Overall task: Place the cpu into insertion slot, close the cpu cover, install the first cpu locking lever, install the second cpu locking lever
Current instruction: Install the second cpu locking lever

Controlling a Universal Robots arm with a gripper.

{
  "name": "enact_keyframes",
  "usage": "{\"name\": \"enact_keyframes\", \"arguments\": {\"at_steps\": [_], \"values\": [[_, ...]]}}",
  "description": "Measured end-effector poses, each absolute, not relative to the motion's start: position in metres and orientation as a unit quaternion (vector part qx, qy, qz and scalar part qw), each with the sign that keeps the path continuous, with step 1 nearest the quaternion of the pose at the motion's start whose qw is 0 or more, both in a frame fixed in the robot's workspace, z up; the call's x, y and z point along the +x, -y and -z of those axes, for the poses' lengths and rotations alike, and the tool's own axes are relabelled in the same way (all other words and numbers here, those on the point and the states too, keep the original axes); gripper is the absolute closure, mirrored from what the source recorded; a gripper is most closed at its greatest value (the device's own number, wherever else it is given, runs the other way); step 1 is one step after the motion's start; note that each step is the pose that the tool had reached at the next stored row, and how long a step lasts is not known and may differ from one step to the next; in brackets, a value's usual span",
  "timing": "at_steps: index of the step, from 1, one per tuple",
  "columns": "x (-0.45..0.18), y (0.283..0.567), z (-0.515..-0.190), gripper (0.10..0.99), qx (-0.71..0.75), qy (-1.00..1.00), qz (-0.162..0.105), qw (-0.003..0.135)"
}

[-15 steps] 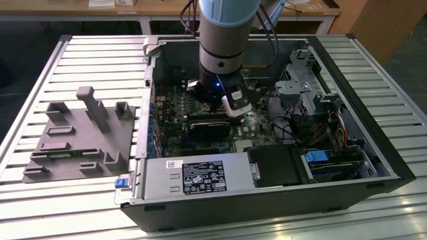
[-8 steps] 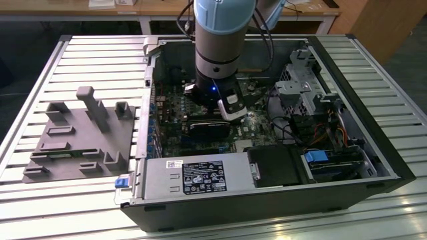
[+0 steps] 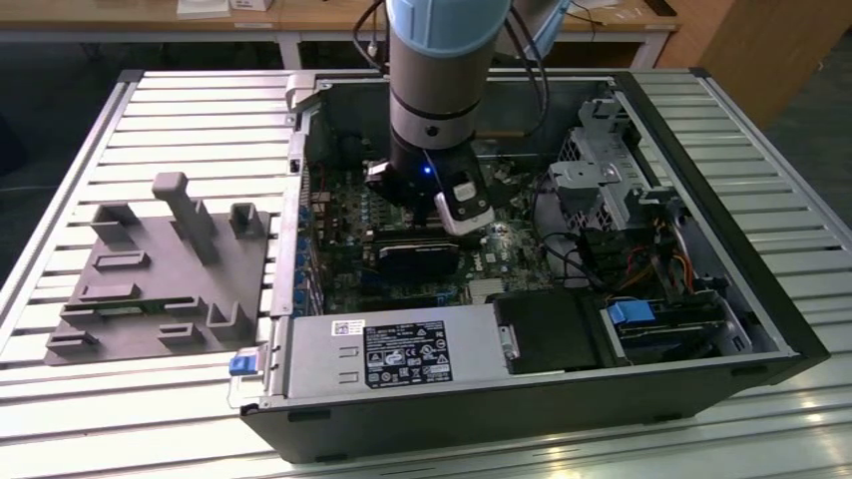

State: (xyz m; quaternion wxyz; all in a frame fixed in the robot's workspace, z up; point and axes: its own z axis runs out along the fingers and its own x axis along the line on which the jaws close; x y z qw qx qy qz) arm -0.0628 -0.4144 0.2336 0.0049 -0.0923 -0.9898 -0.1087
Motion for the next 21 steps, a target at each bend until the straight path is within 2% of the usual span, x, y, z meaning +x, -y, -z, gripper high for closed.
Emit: {"name": "enact_keyframes", "arguments": {"at_steps": [21], "values": [[-0.063,0.392,-0.235,0.984,-0.092,0.991,0.093,0.003]]}}
